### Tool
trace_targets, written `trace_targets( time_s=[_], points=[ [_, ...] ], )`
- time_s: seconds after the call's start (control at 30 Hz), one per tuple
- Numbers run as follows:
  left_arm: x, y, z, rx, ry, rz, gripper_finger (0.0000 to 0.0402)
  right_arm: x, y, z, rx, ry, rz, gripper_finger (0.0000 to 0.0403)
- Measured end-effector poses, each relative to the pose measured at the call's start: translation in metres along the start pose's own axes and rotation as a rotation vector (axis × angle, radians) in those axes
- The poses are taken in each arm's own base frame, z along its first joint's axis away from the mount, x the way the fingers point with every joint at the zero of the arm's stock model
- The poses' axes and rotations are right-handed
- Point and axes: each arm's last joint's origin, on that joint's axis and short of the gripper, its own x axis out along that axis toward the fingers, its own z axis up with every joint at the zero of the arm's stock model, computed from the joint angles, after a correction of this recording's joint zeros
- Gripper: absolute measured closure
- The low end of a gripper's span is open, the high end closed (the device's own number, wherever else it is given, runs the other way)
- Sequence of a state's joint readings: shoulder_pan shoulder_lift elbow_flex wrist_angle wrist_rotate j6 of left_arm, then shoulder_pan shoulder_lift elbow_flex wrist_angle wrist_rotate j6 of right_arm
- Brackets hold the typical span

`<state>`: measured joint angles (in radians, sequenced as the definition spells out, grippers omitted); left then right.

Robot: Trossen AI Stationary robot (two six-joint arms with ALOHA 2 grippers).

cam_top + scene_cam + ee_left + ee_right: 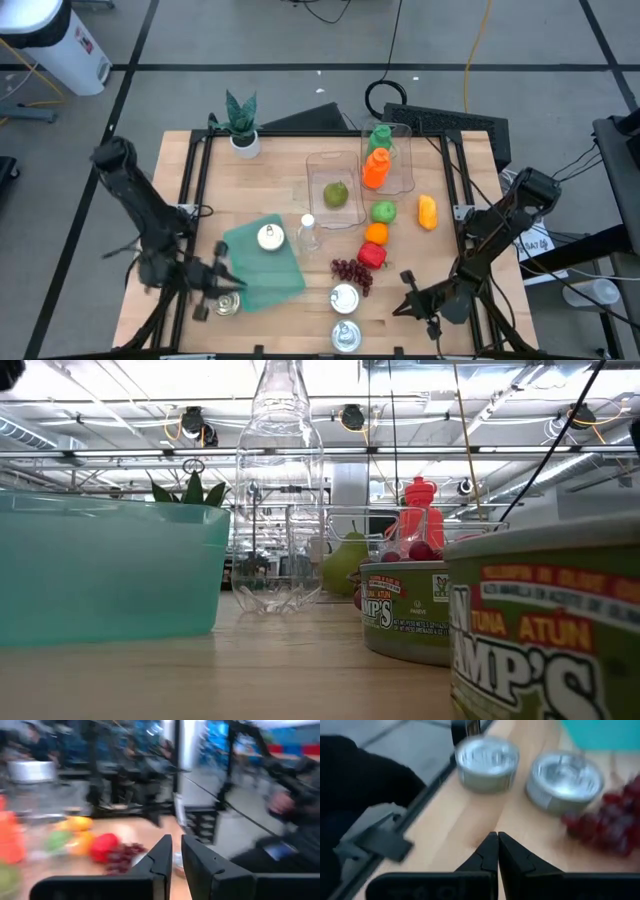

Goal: Pick & Place Food Item
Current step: Put the transparent water bottle into the top transparent bin

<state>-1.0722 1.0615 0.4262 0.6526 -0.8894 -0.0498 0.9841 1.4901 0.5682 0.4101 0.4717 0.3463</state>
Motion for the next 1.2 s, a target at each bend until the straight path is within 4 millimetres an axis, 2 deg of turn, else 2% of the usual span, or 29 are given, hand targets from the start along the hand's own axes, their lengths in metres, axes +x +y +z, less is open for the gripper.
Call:
trace_targets(
  time_s=[0.13, 0.27, 0.43, 0.53, 0.67, 0.83, 1.03, 1.1, 1.2],
  points=[
    [-0.016, 0.023, -0.011, -0.060, -0.083, 0.058, 0.0352, -0.011, -0.005, 0.023, -0.039, -0.125, 0.021, 0.0403],
    [-0.021, 0.042, -0.024, -0.075, -0.122, -0.012, 0.0352, -0.029, -0.017, 0.050, -0.058, -0.265, 0.007, 0.0403],
    [-0.019, 0.053, -0.025, -0.126, -0.167, 0.037, 0.0352, -0.051, -0.046, 0.078, 0.013, -0.408, -0.097, 0.0400],
    [-0.015, 0.053, -0.028, -0.104, -0.154, 0.055, 0.0352, -0.056, -0.068, 0.087, 0.052, -0.450, -0.170, 0.0381],
    [-0.011, 0.054, -0.031, -0.085, -0.137, 0.073, 0.0352, -0.054, -0.096, 0.092, 0.046, -0.455, -0.290, 0.0319],
    [-0.011, 0.053, -0.033, -0.063, -0.130, 0.067, 0.0352, -0.045, -0.132, 0.097, 0.050, -0.491, -0.355, 0.0199],
    [-0.012, 0.053, -0.033, 0.034, -0.125, 0.080, 0.0352, -0.037, -0.166, 0.107, 0.035, -0.645, -0.337, 0.0060],
    [-0.013, 0.055, -0.032, 0.044, -0.123, 0.143, 0.0352, -0.032, -0.176, 0.110, 0.043, -0.657, -0.355, 0.0030],
    [-0.015, 0.060, -0.029, 0.039, -0.113, 0.284, 0.0352, -0.020, -0.190, 0.120, 0.079, -0.653, -0.357, 0.0007]
  ],
)
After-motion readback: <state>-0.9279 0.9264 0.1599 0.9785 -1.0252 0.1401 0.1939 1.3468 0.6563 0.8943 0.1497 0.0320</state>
